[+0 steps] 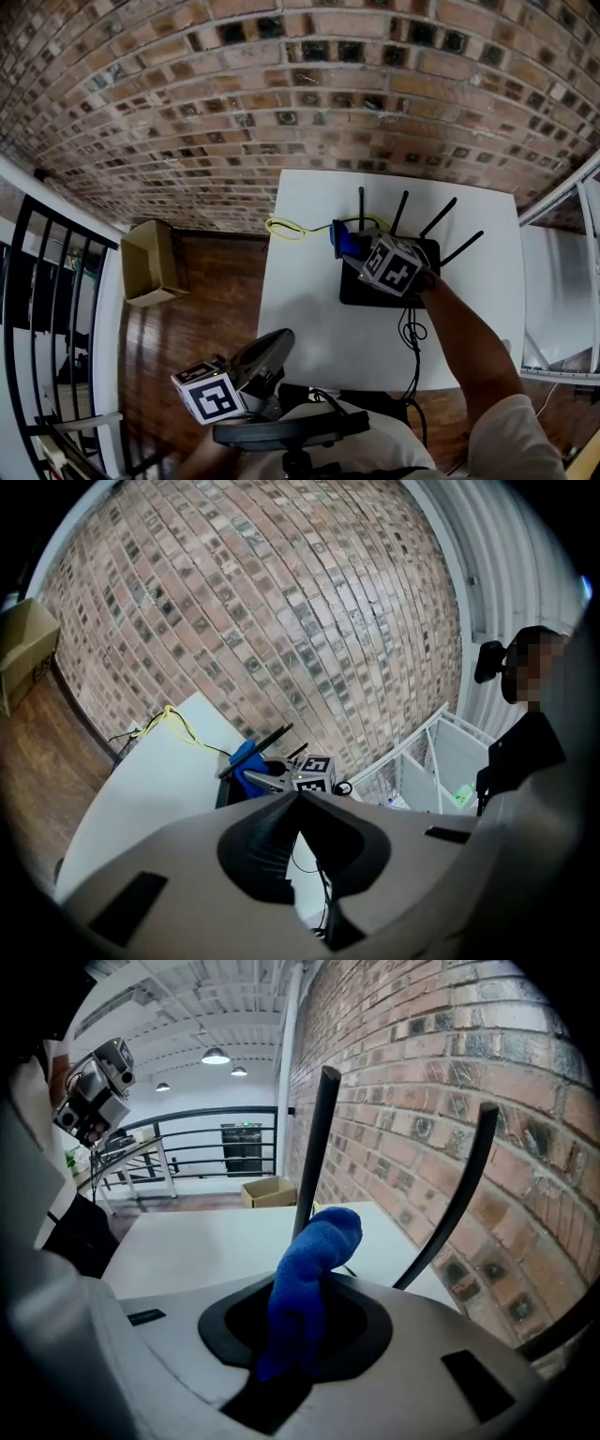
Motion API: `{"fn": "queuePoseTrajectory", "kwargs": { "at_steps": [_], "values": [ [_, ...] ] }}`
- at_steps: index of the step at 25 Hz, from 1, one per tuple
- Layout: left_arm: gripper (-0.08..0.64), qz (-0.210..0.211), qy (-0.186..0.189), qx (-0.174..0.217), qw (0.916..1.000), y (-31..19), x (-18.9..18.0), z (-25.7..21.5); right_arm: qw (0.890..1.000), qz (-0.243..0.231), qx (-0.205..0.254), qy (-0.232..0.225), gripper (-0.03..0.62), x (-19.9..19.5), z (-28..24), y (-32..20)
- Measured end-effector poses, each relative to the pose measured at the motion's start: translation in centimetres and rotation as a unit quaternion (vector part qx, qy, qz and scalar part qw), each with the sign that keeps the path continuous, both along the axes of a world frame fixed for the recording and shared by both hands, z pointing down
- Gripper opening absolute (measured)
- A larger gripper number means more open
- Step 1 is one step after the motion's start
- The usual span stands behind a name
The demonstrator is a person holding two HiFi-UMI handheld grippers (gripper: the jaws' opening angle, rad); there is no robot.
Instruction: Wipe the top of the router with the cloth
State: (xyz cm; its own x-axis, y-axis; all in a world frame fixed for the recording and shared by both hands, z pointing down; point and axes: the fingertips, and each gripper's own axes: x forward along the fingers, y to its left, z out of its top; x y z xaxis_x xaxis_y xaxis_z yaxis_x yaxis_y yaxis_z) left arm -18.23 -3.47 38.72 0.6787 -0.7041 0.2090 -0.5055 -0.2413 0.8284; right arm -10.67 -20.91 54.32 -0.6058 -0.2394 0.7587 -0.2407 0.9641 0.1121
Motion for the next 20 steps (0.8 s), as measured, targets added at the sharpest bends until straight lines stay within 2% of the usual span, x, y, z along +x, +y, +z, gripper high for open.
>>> {"fn": "queuePoseTrajectory", "kwargs": {
  "at_steps": [6, 10, 12, 14, 17, 20],
  "values": [
    [0.018, 0.005, 0.001, 0.001, 1.0, 0.1, 0.1, 0.0, 1.0, 0.013, -0.019, 0.018, 0.103, 0.5, 2.0, 1.1],
    [0.018, 0.013, 0.001, 0.005, 0.9999, 0.1, 0.4, -0.1, 0.998, 0.05, -0.024, 0.012, 0.103, 0.9, 1.6, 1.0],
    [0.018, 0.016, -0.001, 0.001, 0.9999, 0.2, 0.4, 0.0, 0.997, 0.079, -0.005, 0.005, 0.103, 1.3, 0.7, 0.4],
    [0.018, 0.021, -0.004, -0.004, 0.9998, 0.3, 0.5, 0.2, 0.993, 0.11, 0.035, -0.002, 0.103, 1.8, -1.0, -0.6],
    [0.018, 0.025, 0.002, 0.005, 0.9997, 0.0, 0.9, -0.3, 0.984, 0.152, 0.093, -0.019, 0.103, 2.2, -4.3, -2.1],
    [0.018, 0.03, 0.004, 0.008, 0.9995, -0.2, 1.2, -0.7, 0.976, 0.173, 0.123, -0.049, 0.103, 1.6, -7.6, -3.1]
  ]
}}
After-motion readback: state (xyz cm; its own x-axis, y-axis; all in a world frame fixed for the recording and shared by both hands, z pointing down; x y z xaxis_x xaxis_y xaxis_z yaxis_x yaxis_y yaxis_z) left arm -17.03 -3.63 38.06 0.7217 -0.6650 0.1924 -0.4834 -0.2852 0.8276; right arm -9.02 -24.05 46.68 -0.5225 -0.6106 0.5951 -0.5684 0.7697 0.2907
